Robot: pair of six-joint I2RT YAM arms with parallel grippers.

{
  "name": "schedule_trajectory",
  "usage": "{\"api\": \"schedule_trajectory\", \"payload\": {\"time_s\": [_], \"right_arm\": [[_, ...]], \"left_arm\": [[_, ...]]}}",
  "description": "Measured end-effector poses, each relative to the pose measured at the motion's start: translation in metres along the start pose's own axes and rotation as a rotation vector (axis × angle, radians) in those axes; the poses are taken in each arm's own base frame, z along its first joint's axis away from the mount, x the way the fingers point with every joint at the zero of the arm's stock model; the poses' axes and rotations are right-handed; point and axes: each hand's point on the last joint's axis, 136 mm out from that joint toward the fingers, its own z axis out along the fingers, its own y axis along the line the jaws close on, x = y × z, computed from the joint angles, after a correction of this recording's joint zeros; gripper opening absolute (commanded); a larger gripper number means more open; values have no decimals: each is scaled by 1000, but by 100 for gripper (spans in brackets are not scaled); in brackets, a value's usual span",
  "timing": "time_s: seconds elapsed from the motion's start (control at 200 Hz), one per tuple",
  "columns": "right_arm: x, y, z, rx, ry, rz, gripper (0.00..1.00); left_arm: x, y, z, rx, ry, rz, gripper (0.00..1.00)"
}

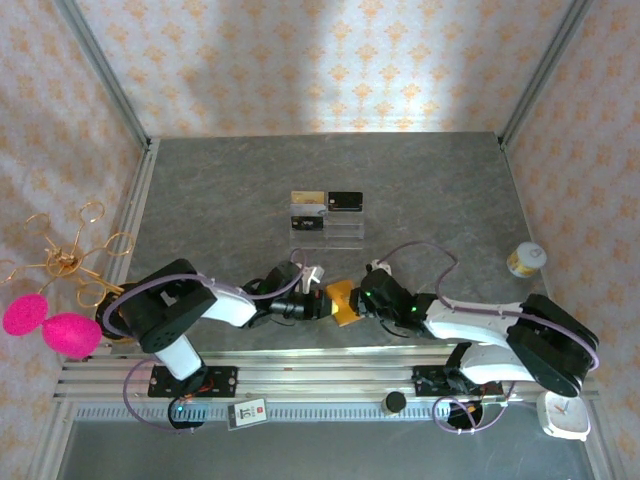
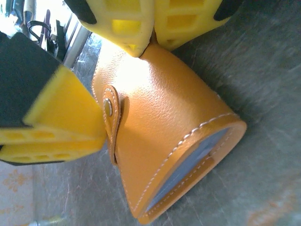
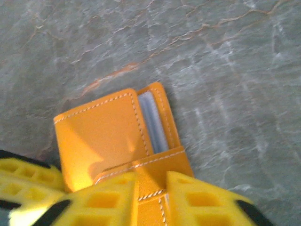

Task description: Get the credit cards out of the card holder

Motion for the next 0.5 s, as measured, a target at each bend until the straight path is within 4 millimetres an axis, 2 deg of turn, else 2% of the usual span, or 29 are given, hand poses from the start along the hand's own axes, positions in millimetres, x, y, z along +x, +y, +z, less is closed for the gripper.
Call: {"api": "schedule_trajectory", "payload": {"time_s": [0.04, 0.085, 0.185, 0.265, 0.375, 0.5], "right_arm": [[-3, 6, -5, -15, -9, -14, 57], [-12, 15, -14, -42, -37, -36, 65], [-37, 37, -32, -106, -118, -57, 72], [-56, 55, -39, -132, -162, -77, 73], [-70, 72, -28, -115, -163, -106, 73], [-61, 66, -9, -58, -117, -142, 75]], "left_arm": [[-2, 0, -5, -5, -23, 4, 0], [-6, -1, -13, -15, -58, 12, 0], [-18, -9, -28, -15, -135, 34, 0], [-28, -19, -37, -3, -191, 54, 0], [-35, -24, -45, -8, -229, 65, 0], [-35, -17, -48, -42, -232, 53, 0]]}}
